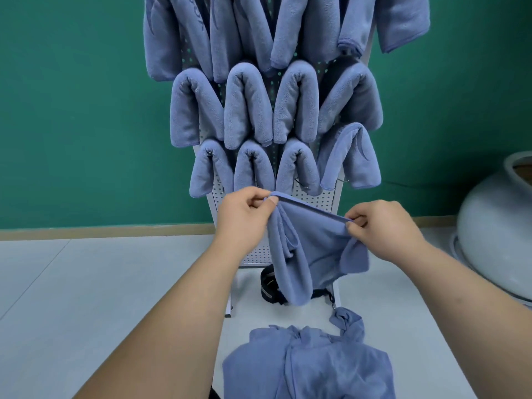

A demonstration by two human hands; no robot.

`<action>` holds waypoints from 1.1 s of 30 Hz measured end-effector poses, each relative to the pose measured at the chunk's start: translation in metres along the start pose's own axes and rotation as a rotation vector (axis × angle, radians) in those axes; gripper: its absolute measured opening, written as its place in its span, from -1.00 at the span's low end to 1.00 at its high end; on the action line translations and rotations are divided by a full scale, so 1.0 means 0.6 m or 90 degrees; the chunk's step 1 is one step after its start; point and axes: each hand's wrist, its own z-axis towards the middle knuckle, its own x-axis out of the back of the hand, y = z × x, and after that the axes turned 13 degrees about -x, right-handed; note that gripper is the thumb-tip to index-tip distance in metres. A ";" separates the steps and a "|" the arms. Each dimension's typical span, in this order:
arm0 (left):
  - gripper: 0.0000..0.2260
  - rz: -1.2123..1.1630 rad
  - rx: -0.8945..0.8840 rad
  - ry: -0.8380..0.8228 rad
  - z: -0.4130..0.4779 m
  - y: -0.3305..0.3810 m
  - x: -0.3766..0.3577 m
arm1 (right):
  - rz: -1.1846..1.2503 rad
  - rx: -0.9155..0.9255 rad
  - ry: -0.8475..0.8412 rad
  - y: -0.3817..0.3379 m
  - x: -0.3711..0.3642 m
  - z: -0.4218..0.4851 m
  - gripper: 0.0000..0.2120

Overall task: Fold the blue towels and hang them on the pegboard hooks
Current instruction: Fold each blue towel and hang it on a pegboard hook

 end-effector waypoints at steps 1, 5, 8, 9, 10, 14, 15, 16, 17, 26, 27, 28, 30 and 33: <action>-0.98 0.007 0.011 0.028 0.004 -0.006 0.005 | -0.009 -0.010 0.001 0.008 0.001 0.003 -0.87; -0.91 0.060 0.054 0.121 0.017 -0.031 0.025 | 0.015 -0.046 -0.004 0.035 0.014 0.013 -0.90; -0.96 0.123 0.079 0.095 0.015 -0.042 0.029 | 0.130 -0.072 -0.029 0.035 0.025 0.011 -0.98; -0.98 0.137 0.084 0.073 0.013 -0.046 0.027 | 0.194 -0.077 -0.052 0.029 0.027 0.008 -0.96; -0.97 0.145 0.084 0.050 0.012 -0.050 0.025 | 0.268 -0.080 -0.085 0.022 0.029 0.004 -0.94; -0.91 0.143 0.047 -0.035 0.006 -0.051 0.010 | 0.470 -0.081 -0.245 -0.014 0.039 -0.018 -0.91; -0.89 0.136 0.034 -0.050 0.005 -0.047 0.005 | 0.489 -0.081 -0.280 -0.022 0.039 -0.022 -0.89; -0.88 0.118 0.026 -0.064 0.004 -0.043 0.000 | 0.496 -0.078 -0.312 -0.029 0.038 -0.026 -0.89; -0.86 0.088 0.025 -0.075 0.003 -0.038 -0.005 | 0.499 -0.072 -0.346 -0.035 0.037 -0.028 -0.87; -0.82 -0.163 0.086 -0.133 -0.018 0.001 -0.035 | 0.405 0.036 -0.244 -0.059 0.001 -0.039 -0.97; -0.82 -0.174 0.084 -0.138 -0.020 0.004 -0.038 | 0.390 0.046 -0.229 -0.060 -0.001 -0.038 -0.93; -0.82 -0.184 0.080 -0.144 -0.021 0.008 -0.039 | 0.381 0.051 -0.218 -0.061 -0.004 -0.036 -0.89; -0.82 -0.192 0.071 -0.164 -0.024 0.014 -0.042 | 0.356 0.058 -0.184 -0.061 -0.008 -0.032 -0.85; -0.83 -0.201 0.061 -0.182 -0.028 0.022 -0.047 | 0.294 0.066 -0.123 -0.057 -0.013 -0.026 -0.80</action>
